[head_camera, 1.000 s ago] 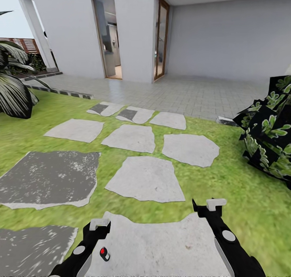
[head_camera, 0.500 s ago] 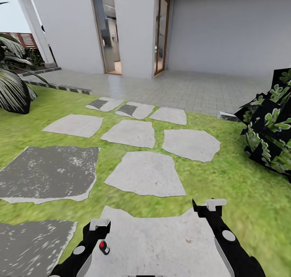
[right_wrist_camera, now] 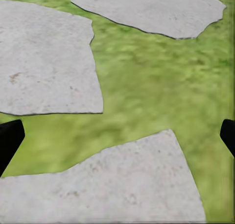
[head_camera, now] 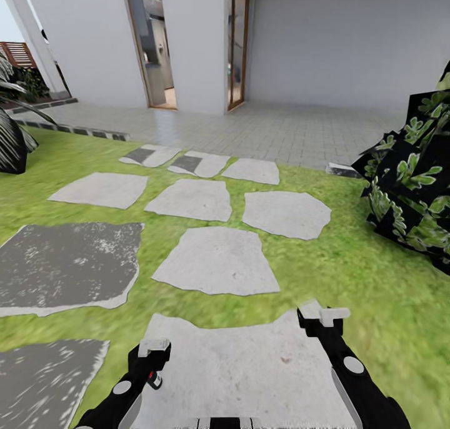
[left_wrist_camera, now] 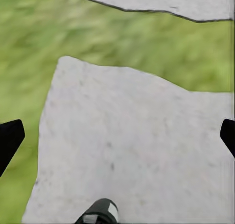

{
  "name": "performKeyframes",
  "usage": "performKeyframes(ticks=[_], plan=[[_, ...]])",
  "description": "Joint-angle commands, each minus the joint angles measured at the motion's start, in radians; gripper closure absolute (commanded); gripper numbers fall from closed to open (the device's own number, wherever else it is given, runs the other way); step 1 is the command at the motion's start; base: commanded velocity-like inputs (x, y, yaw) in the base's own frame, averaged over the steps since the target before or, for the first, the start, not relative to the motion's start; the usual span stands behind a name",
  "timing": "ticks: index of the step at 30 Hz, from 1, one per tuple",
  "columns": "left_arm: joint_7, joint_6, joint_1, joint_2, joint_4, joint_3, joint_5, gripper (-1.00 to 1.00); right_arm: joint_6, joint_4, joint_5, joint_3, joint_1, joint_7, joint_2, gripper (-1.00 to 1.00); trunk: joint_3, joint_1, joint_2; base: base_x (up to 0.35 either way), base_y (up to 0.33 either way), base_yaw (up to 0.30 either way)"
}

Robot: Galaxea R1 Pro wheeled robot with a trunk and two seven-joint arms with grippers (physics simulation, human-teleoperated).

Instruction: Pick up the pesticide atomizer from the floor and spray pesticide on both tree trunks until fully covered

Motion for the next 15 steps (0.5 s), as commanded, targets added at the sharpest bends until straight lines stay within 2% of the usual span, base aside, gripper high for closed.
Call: performKeyframes(ticks=[1, 4, 9, 15], plan=[[0.0, 0.0, 0.0, 0.0, 0.0, 0.0, 0.0, -1.0, 0.0, 0.0, 0.0, 0.0, 0.0, 0.0, 0.0, -1.0, -0.005, 0.001, -0.001, 0.0, 0.0, -0.152], [0.0, 0.0, 0.0, 0.001, 0.001, 0.0, 0.0, -1.0, 0.0, 0.0, 0.0, 0.0, 0.0, -0.001, 0.002, -1.0, -0.022, 0.002, -0.001, 0.0, 0.0, -0.071], [0.0, 0.0, 0.001, 0.001, 0.001, 0.0, 0.0, -1.0, -0.001, 0.0, 0.0, 0.0, 0.0, -0.001, 0.003, -1.0, -0.047, 0.004, -0.002, 0.0, 0.0, 0.029], [-0.001, -0.01, 0.008, 0.002, 0.002, 0.0, 0.0, -1.0, -0.001, 0.0, 0.0, 0.0, 0.0, -0.001, 0.003, -1.0, -0.048, 0.004, -0.002, 0.0, 0.0, 0.004]])
